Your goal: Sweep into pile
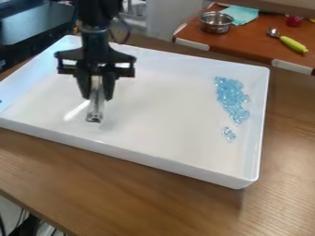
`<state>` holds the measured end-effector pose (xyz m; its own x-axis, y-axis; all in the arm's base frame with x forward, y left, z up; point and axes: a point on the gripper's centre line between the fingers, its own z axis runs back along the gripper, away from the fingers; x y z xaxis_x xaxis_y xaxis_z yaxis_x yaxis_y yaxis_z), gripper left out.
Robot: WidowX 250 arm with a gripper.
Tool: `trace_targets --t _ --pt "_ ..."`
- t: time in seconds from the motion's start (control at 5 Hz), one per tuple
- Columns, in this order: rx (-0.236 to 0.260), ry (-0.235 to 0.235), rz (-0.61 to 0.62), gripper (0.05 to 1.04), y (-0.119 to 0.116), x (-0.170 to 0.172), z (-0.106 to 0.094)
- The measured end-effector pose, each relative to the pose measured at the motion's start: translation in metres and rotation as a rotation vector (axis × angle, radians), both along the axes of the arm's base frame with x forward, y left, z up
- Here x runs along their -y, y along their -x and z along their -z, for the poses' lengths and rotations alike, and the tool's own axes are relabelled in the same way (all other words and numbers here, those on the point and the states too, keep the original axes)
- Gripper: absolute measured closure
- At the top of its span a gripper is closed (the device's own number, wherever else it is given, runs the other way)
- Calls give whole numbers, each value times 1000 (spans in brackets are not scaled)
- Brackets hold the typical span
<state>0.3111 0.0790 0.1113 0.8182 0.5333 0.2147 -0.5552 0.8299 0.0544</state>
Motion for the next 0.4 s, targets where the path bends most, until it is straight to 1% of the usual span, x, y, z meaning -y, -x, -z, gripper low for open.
trace_targets --t 0.2,0.4 --pt "-33 -9 56 708 3 -11 11" --pt "-72 5 105 663 11 -20 12"
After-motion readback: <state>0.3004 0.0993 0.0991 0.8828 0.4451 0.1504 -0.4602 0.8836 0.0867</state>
